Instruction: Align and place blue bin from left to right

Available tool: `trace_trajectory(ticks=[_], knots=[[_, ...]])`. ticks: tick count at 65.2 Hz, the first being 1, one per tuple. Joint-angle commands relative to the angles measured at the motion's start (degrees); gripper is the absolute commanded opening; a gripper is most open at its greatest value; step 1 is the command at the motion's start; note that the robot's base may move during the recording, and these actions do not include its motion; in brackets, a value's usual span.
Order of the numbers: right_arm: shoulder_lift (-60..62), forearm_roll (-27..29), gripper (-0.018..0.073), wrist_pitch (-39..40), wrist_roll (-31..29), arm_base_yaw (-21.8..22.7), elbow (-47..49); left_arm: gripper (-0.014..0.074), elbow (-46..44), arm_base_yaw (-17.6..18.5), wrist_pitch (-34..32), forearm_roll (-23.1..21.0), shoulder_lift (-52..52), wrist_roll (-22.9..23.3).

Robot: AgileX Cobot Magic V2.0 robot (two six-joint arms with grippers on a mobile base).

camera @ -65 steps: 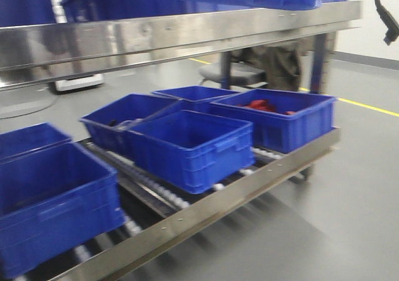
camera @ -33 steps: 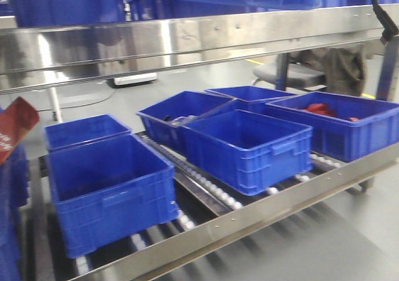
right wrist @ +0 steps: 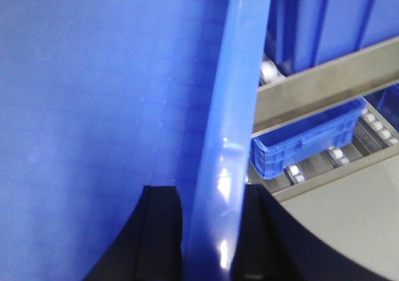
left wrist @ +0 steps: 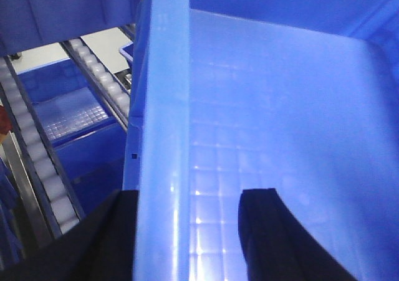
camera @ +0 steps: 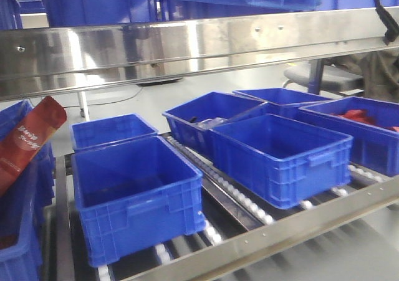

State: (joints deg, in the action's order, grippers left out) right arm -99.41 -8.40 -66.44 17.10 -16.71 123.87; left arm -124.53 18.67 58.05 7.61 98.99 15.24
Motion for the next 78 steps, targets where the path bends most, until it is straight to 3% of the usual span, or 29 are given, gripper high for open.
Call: trace_trajectory(ticks=[1,78], knots=[[0.5,-0.9,-0.0153,5.8,-1.4,0.1,0.9,-0.0111,-1.4,0.6,-8.2,-2.8,-2.1,-2.6],[0.5,-0.9,-0.0153,5.8,-1.4,0.1,0.9,-0.0111,-1.4,0.6,-8.2,-2.8,-2.1,-2.6]])
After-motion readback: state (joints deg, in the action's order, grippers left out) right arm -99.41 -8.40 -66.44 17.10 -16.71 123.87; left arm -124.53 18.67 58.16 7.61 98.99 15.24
